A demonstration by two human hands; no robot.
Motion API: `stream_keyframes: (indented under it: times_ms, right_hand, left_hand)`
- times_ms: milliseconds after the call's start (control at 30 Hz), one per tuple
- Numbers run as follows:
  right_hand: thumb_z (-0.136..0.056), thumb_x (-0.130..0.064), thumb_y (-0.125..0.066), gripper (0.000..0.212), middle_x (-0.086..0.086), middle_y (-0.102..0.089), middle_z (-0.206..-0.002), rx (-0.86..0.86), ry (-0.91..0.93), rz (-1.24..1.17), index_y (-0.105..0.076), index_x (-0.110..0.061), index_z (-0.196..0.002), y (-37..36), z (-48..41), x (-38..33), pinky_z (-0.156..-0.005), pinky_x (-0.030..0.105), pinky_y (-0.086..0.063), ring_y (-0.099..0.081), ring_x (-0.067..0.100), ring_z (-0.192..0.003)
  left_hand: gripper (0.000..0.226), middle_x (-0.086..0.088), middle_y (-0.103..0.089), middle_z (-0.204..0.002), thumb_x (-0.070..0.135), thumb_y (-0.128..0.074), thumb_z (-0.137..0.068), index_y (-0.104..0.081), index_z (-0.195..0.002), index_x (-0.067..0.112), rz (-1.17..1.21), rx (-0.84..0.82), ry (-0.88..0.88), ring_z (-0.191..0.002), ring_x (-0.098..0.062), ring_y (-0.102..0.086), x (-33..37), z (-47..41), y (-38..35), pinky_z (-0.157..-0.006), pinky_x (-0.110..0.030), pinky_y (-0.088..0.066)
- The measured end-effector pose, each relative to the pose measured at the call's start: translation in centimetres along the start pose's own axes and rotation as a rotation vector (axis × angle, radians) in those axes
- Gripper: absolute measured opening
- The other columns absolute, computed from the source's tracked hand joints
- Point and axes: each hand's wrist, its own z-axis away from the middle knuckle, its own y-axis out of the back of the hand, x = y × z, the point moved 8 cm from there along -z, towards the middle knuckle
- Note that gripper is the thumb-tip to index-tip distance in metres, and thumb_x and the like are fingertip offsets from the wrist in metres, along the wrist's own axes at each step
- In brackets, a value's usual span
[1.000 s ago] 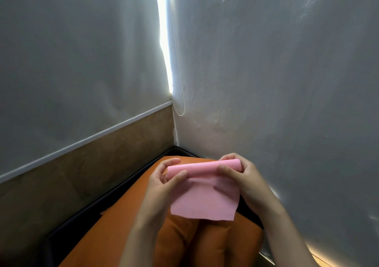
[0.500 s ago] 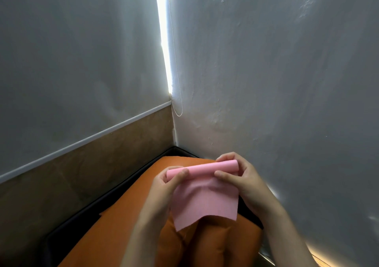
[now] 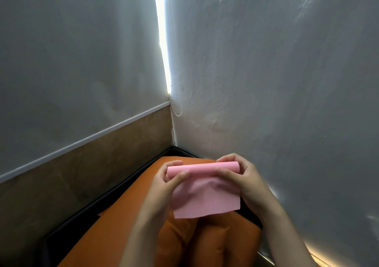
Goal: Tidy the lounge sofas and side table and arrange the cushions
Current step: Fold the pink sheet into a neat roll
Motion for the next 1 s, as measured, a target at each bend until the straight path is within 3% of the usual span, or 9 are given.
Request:
stream_keyframes:
  times_ms: [133,200,300,467,567,700,833,933,1000]
  right_hand:
    - [-0.067,-0.018,-0.078,0.025,0.004,-0.065,-0.077,-0.03,0.003,-0.007,-0.068,-0.017,-0.09,0.06,-0.11,0.04,-0.061,0.03,-0.052,-0.062,0.017,-0.071]
    - [-0.067,-0.015,-0.077,0.024,0.003,-0.065,-0.077,-0.045,0.017,0.002,-0.068,-0.017,-0.089,0.05,-0.17,-0.01,-0.061,0.029,-0.051,-0.061,0.016,-0.07]
    - [-0.066,-0.01,-0.075,0.024,0.003,-0.064,-0.077,-0.064,0.022,0.001,-0.068,-0.019,-0.087,-0.22,-0.33,0.09,-0.063,0.03,-0.05,-0.059,0.017,-0.071]
    - [-0.063,-0.018,-0.081,0.033,0.004,-0.066,-0.078,-0.025,-0.036,-0.019,-0.068,-0.023,-0.093,0.07,-0.64,0.73,-0.061,0.031,-0.052,-0.064,0.018,-0.071]
    - [-0.064,-0.026,-0.079,0.031,0.009,-0.065,-0.079,0.022,-0.049,-0.017,-0.069,-0.021,-0.093,0.35,-0.71,0.85,-0.057,0.029,-0.052,-0.063,0.017,-0.067]
    - [-0.065,-0.026,-0.078,0.024,0.007,-0.063,-0.076,0.01,-0.036,0.015,-0.069,-0.019,-0.086,0.31,-0.75,0.73,-0.06,0.03,-0.048,-0.059,0.018,-0.068]
    - [-0.066,-0.022,-0.079,0.021,0.01,-0.064,-0.079,-0.029,-0.026,0.016,-0.067,-0.018,-0.082,0.22,-0.65,0.49,-0.062,0.034,-0.05,-0.06,0.021,-0.069]
    - [-0.07,-0.011,-0.081,0.02,0.018,-0.069,-0.092,-0.057,-0.01,0.017,-0.067,-0.017,-0.082,0.01,-0.52,0.17,-0.067,0.038,-0.053,-0.064,0.023,-0.075]
    - [-0.074,-0.005,-0.08,0.021,0.014,-0.07,-0.095,-0.057,-0.008,0.024,-0.066,-0.016,-0.086,0.04,-0.49,0.2,-0.069,0.038,-0.053,-0.064,0.021,-0.078]
  left_hand:
    - [0.041,-0.009,-0.066,-0.101,0.047,-0.075,-0.073,-0.065,-0.103,0.021,-0.029,0.011,0.027,-0.092,-0.022,-0.064,-0.2,-0.05,-0.2,-0.075,-0.031,-0.051]
    - [0.032,-0.009,-0.069,-0.098,0.04,-0.068,-0.079,-0.066,-0.102,0.018,-0.047,0.023,0.018,-0.091,-0.022,-0.066,-0.13,-0.17,-0.06,-0.077,-0.032,-0.051]
    - [0.017,-0.007,-0.071,-0.09,0.023,-0.072,-0.084,-0.067,-0.099,0.016,-0.092,0.03,-0.026,-0.08,-0.016,-0.067,0.26,-0.31,0.19,-0.067,-0.028,-0.052]
    - [0.032,-0.002,-0.07,-0.081,0.026,-0.077,-0.065,-0.068,-0.095,0.02,-0.048,0.008,-0.042,-0.074,-0.018,-0.066,0.38,-0.32,0.33,-0.062,-0.031,-0.055]
    - [0.03,0.001,-0.067,-0.078,0.023,-0.077,-0.065,-0.067,-0.094,0.023,-0.046,-0.027,-0.05,-0.074,-0.019,-0.065,0.42,-0.08,0.09,-0.064,-0.034,-0.055]
    - [0.027,-0.007,-0.063,-0.094,0.02,-0.078,-0.076,-0.064,-0.098,0.024,-0.12,-0.019,-0.034,-0.084,-0.024,-0.063,0.26,-0.04,0.11,-0.072,-0.039,-0.054]
    - [0.039,-0.009,-0.067,-0.094,0.038,-0.076,-0.065,-0.066,-0.098,0.022,-0.116,-0.006,0.008,-0.082,-0.022,-0.065,-0.09,-0.19,0.11,-0.072,-0.039,-0.052]
    - [0.032,-0.005,-0.068,-0.088,0.038,-0.08,-0.073,-0.068,-0.095,0.019,-0.12,0.018,0.019,-0.079,-0.019,-0.065,-0.3,-0.23,0.24,-0.069,-0.035,-0.051]
    - [0.027,0.0,-0.069,-0.083,0.036,-0.08,-0.071,-0.069,-0.09,0.021,-0.148,0.031,-0.012,-0.078,-0.016,-0.064,-0.12,-0.2,0.32,-0.068,-0.031,-0.051]
